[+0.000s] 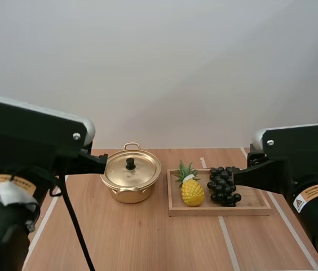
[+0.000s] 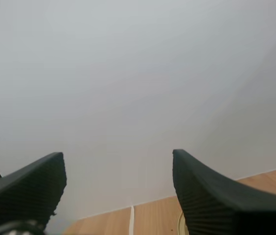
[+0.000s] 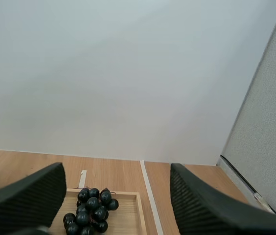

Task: Open the pot, put the pineapple inside, and close it

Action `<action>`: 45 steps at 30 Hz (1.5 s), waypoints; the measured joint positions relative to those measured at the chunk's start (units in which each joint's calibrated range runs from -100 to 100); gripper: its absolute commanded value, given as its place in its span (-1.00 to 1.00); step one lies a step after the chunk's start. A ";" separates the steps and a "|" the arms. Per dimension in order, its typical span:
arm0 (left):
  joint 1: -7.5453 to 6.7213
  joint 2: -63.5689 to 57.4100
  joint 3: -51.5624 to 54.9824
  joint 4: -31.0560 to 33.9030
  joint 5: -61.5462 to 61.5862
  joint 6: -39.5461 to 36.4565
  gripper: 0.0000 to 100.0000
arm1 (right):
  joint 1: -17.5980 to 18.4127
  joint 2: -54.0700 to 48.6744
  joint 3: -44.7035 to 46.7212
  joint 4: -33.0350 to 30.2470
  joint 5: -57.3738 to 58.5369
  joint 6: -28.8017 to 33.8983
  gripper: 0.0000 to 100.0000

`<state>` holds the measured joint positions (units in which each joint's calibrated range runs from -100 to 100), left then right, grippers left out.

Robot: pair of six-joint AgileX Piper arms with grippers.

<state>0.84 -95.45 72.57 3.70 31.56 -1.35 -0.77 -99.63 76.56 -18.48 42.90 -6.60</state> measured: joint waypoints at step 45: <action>0.00 83.38 -41.08 -30.11 47.11 27.81 1.00 | -1.02 0.10 -2.40 3.15 13.97 -0.09 1.00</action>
<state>0.84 -12.06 31.48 -26.41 78.67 26.45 -1.79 -99.53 74.16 -15.33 56.88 -6.69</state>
